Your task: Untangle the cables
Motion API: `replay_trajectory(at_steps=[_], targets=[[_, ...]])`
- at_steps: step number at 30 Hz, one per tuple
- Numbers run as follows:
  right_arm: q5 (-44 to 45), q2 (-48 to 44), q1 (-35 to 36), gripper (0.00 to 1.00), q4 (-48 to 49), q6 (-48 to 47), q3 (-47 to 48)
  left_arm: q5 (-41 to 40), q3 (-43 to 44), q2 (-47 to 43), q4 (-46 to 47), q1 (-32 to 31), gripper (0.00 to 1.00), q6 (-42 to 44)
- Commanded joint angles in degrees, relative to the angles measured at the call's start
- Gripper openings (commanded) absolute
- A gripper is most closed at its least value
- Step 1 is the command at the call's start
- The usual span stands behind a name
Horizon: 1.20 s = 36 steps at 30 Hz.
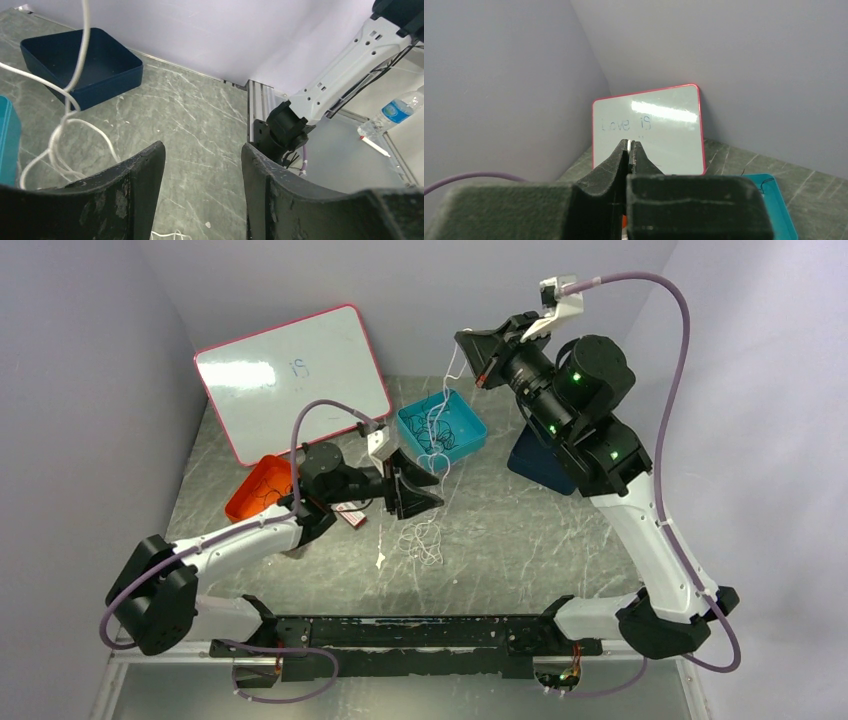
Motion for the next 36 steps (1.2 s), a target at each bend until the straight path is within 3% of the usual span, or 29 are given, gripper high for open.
replay_trajectory(at_steps=[1, 7, 24, 36], targets=[[-0.8, -1.9, 0.0, 0.0, 2.4, 0.4, -0.3, 1.3, 3.3, 2.2, 1.1, -1.0, 0.63, 4.4], [-0.8, -2.5, -0.1, 0.0, 3.8, 1.4, -1.0, -7.5, 2.2, 3.1, 0.3, -2.1, 0.63, 4.9], [-2.0, -2.0, -0.1, 0.0, 3.4, 2.0, -0.2, -11.3, 5.7, 11.2, 3.5, -4.6, 0.64, 2.6], [-1.8, -3.2, -0.1, 0.0, 3.1, 1.9, -0.3, -18.8, 6.3, 15.5, 0.9, -4.7, 0.58, 1.8]])
